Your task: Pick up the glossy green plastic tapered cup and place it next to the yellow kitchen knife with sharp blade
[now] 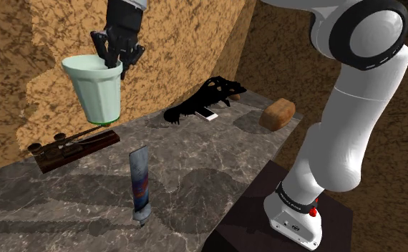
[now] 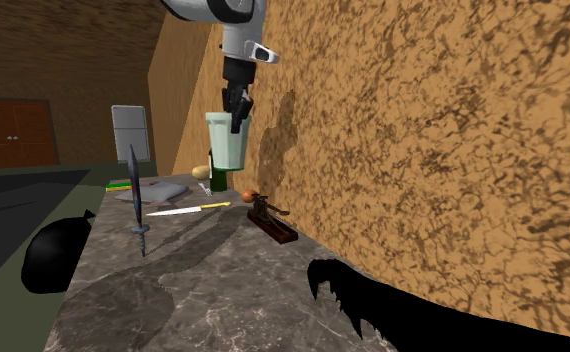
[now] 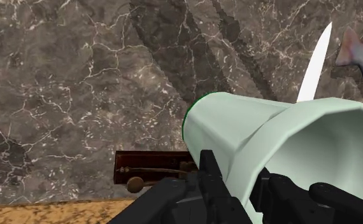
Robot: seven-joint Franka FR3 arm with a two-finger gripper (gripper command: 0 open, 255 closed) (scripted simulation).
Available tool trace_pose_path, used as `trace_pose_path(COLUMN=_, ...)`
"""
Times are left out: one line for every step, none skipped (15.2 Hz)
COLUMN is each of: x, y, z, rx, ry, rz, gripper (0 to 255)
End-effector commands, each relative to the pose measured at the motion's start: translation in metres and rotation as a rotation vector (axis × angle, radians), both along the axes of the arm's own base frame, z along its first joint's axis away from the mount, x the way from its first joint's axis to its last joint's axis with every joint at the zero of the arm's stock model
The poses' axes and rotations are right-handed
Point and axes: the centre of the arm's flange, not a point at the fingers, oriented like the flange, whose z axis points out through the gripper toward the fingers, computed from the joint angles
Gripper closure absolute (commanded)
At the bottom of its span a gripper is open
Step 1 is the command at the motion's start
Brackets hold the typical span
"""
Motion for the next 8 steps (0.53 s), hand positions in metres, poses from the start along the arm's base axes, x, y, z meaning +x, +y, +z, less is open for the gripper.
trace_pose_path(x=-0.017, y=0.024, z=0.000, rx=0.000, ry=0.000, rz=-0.002, gripper=255)
trace_pose_path(x=-0.023, y=0.036, z=0.000, rx=0.000, ry=0.000, rz=-0.002, gripper=255)
trace_pose_path(x=-0.029, y=0.047, z=0.000, rx=0.000, ry=0.000, rz=-0.002, gripper=255)
trace_pose_path(x=-0.036, y=0.059, z=0.000, rx=0.000, ry=0.000, rz=-0.002, gripper=255)
trace_pose_path(x=-0.042, y=0.070, z=0.000, rx=0.000, ry=0.000, rz=-0.002, gripper=255)
trace_pose_path(x=-0.048, y=0.082, z=0.000, rx=0.000, ry=0.000, rz=-0.002, gripper=255)
trace_pose_path(x=-0.054, y=0.094, z=0.000, rx=0.000, ry=0.000, rz=-0.002, gripper=255)
trace_pose_path(x=-0.061, y=0.105, z=0.000, rx=0.000, ry=0.000, rz=-0.002, gripper=255)
